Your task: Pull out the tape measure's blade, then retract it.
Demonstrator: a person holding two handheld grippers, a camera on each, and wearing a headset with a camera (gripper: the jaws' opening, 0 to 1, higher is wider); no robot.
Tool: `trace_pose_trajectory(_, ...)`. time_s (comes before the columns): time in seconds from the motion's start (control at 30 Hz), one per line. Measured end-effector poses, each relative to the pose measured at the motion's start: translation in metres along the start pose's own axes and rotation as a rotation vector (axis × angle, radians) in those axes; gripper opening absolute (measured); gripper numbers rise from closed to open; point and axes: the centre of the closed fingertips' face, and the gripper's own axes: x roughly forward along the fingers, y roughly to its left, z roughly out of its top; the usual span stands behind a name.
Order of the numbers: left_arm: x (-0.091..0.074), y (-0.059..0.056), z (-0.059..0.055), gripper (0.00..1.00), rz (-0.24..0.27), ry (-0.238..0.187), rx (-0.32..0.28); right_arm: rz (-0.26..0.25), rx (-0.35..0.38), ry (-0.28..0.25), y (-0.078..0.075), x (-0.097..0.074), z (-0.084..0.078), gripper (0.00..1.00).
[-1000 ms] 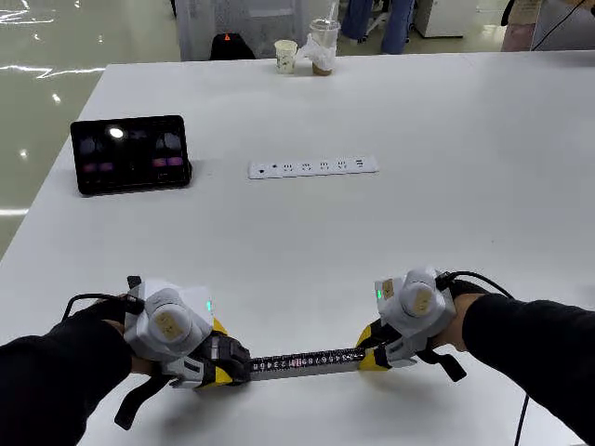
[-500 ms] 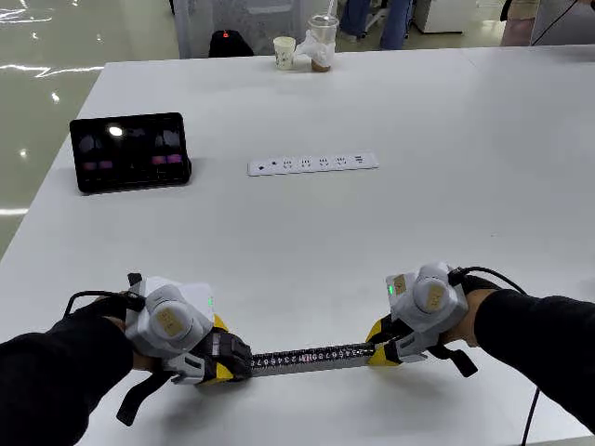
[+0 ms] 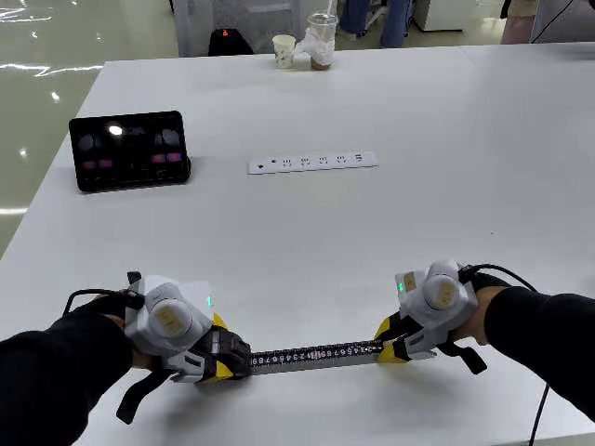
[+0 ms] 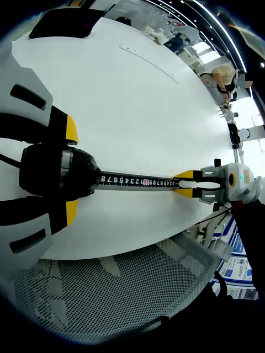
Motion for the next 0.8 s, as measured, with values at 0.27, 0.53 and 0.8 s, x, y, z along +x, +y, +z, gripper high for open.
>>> trace_pose_trajectory(0.27,0.0,0.0,-0.001,0.3,0.001,0.0,0.0,-0.003,0.002,0.001,0.001,-0.002,-0.006,0.11)
trace_pose_trajectory(0.53,0.0,0.0,0.0,0.3,0.001,-0.001,-0.004,-0.006,0.006,0.004,0.001,-0.006,-0.011,0.11)
trace_pose_trajectory(0.8,0.001,0.0,0.0,0.3,-0.001,0.0,-0.004,-0.008,0.019,0.006,0.002,-0.01,-0.015,0.11)
